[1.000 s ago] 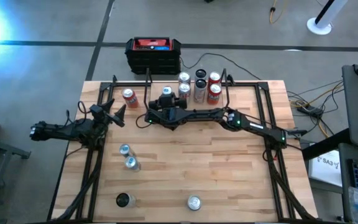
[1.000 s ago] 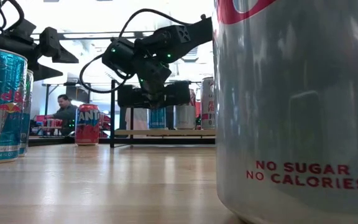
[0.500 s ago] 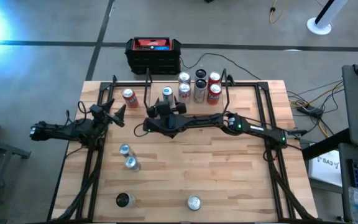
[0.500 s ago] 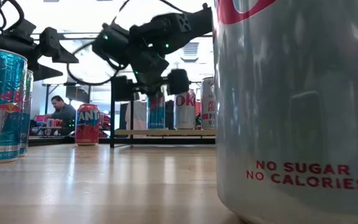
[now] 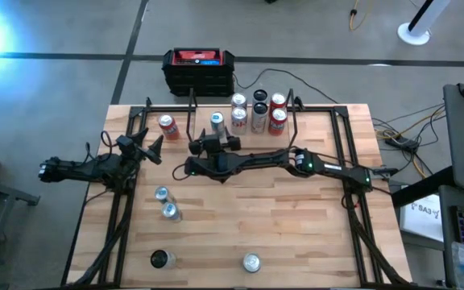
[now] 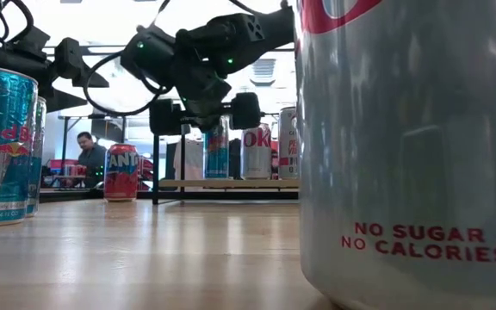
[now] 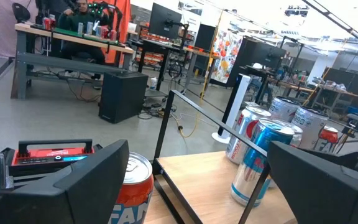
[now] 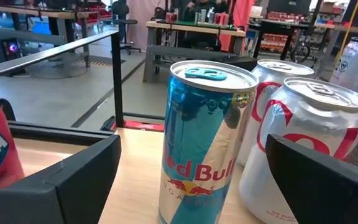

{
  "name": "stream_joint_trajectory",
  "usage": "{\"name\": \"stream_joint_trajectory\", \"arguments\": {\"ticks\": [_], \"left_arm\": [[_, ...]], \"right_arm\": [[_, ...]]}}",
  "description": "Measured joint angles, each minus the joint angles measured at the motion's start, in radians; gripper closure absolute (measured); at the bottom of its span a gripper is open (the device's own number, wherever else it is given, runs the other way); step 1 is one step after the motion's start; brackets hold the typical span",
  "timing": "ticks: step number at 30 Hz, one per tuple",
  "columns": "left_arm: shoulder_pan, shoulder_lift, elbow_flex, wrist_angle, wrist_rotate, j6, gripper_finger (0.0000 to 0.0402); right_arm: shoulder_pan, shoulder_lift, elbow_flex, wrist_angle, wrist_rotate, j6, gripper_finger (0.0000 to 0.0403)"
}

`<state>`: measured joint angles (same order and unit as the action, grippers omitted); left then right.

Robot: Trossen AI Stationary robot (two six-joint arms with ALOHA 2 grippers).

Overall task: Place canned beverage on shelf
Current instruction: Put the bottom blue soda can on the shelf

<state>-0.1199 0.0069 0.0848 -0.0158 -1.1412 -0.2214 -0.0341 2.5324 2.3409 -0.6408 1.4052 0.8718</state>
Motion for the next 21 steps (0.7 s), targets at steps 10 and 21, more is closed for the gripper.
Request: {"name": "stream_joint_trajectory", "arguments": {"ticks": [10, 21], "left_arm": [[0.0, 0.0, 0.0, 0.0, 0.0, 0.0, 0.0033], [0.0, 0.0, 0.0, 0.0, 0.0, 0.0, 0.0033]], "right_arm": [[-0.036, 0.002, -0.001, 0.024, -0.042, 0.008, 0.0021], [-0.054, 0.003, -0.002, 0.025, -0.052, 0.017, 0.0137]]}}
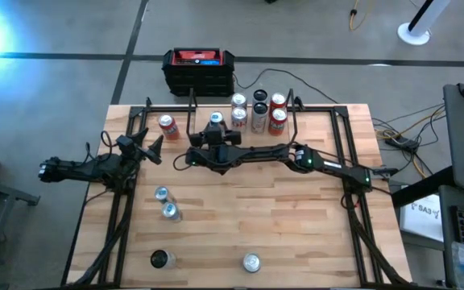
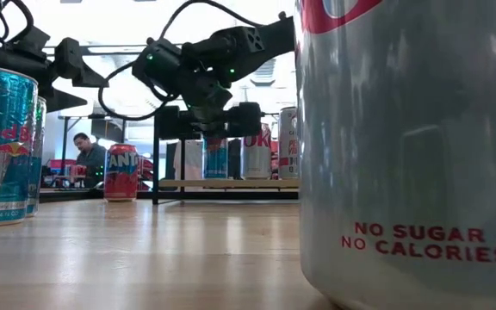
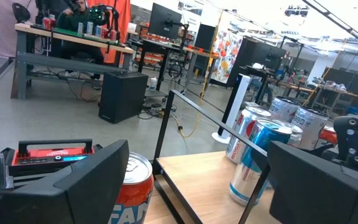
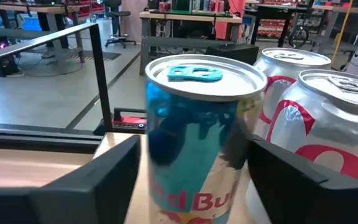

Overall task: Place canned beverage on shelf
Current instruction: Put the bottom blue soda can on the shelf

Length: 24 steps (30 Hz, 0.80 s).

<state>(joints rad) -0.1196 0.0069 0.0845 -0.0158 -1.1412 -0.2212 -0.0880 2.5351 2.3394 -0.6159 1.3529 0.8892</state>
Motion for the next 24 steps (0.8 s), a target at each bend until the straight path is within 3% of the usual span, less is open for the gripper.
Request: {"name": "stream_joint_trajectory", "arguments": {"ticks": [6, 24], "left_arm": [[0.0, 0.0, 0.0, 0.0, 0.0, 0.0, 0.0033], [0.0, 0.0, 0.0, 0.0, 0.0, 0.0, 0.0033]], "right_arm": [[-0.011, 0.0, 0.0, 0.002, -0.014, -0.023, 0.0193], [-0.054, 0.0, 0.0, 0.026, -0.051, -0.035, 0.0182]]}}
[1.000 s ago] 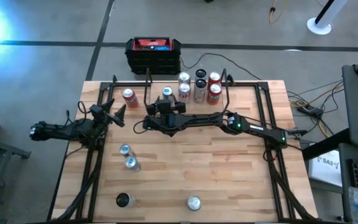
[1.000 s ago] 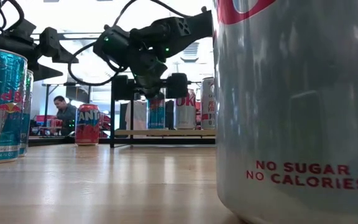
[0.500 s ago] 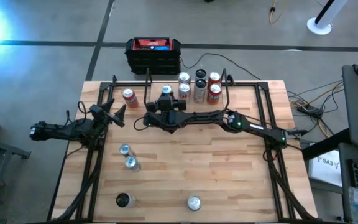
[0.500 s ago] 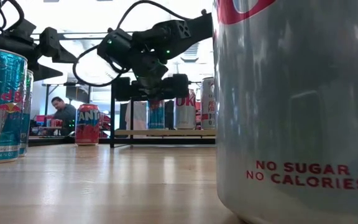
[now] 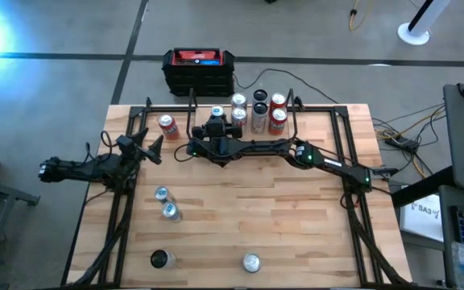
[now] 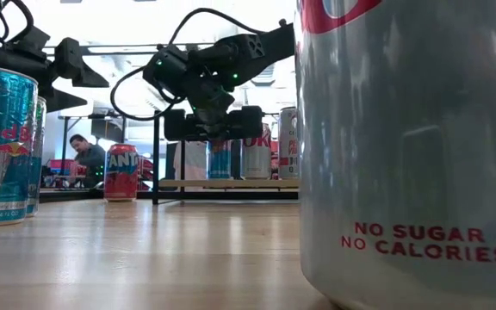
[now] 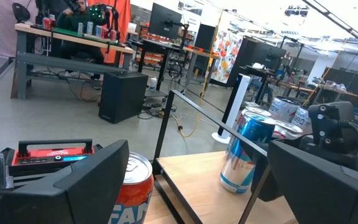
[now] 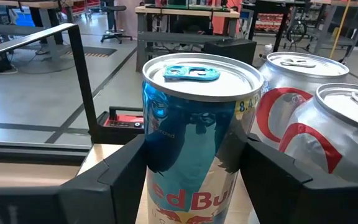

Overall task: Place canned beverage on shelf
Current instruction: Put the bottom blue soda can on the shelf

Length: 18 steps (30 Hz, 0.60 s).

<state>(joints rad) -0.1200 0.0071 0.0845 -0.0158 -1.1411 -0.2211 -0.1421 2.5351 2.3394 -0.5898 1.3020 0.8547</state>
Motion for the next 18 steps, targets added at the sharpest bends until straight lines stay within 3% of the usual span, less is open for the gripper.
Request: {"name": "stream_joint_trajectory", "arguments": {"ticks": [18], "left_arm": [[0.0, 0.0, 0.0, 0.0, 0.0, 0.0, 0.0033]], "right_arm": [[-0.012, 0.0, 0.0, 0.034, -0.022, -0.063, 0.0181]]}}
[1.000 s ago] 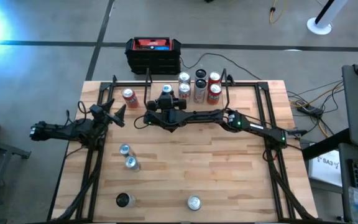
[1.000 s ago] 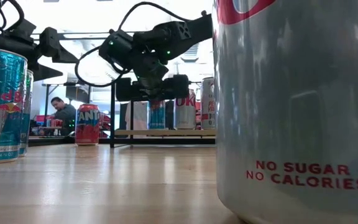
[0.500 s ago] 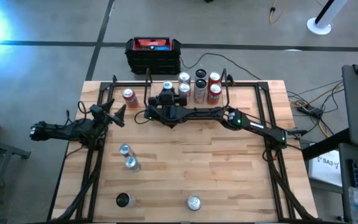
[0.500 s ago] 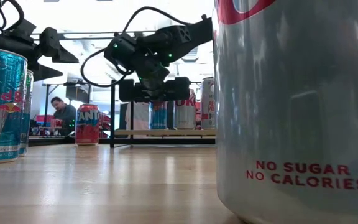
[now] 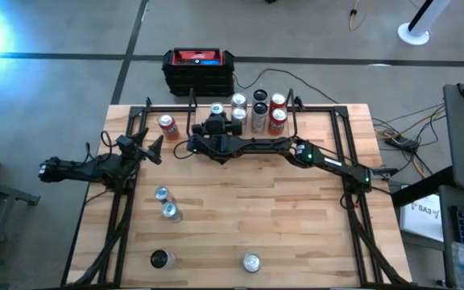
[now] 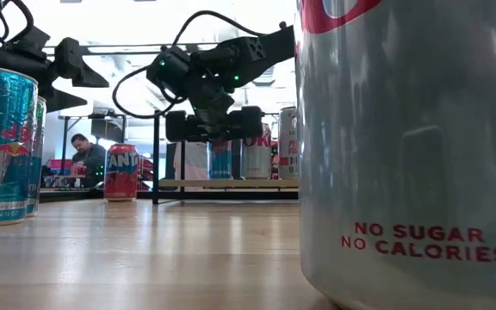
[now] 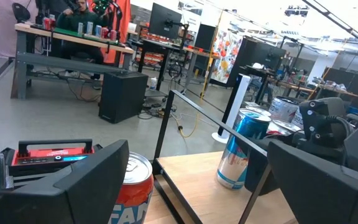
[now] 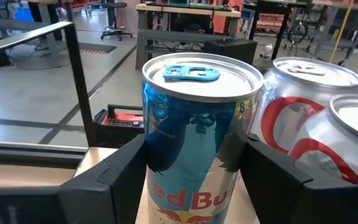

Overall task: Place canned beverage on shelf
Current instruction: Put the bottom blue soda can on the shelf

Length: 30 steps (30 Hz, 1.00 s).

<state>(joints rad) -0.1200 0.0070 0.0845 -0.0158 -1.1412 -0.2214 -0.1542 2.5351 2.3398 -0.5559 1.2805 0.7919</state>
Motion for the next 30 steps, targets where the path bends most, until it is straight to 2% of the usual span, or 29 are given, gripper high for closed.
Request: {"name": "stream_joint_trajectory", "arguments": {"ticks": [5, 11, 18, 30], "left_arm": [[0.0, 0.0, 0.0, 0.0, 0.0, 0.0, 0.0033], [0.0, 0.0, 0.0, 0.0, 0.0, 0.0, 0.0033], [0.0, 0.0, 0.0, 0.0, 0.0, 0.0, 0.0033], [0.0, 0.0, 0.0, 0.0, 0.0, 0.0, 0.0033]], "right_arm": [[0.003, 0.0, 0.0, 0.022, -0.002, -0.044, 0.0163], [0.018, 0.001, -0.002, 0.014, -0.011, -0.05, 0.0097], [0.047, -0.001, 0.002, 0.017, 0.053, -0.083, 0.0025], [0.091, -0.003, 0.004, 0.008, 0.089, -0.099, 0.0019]]}}
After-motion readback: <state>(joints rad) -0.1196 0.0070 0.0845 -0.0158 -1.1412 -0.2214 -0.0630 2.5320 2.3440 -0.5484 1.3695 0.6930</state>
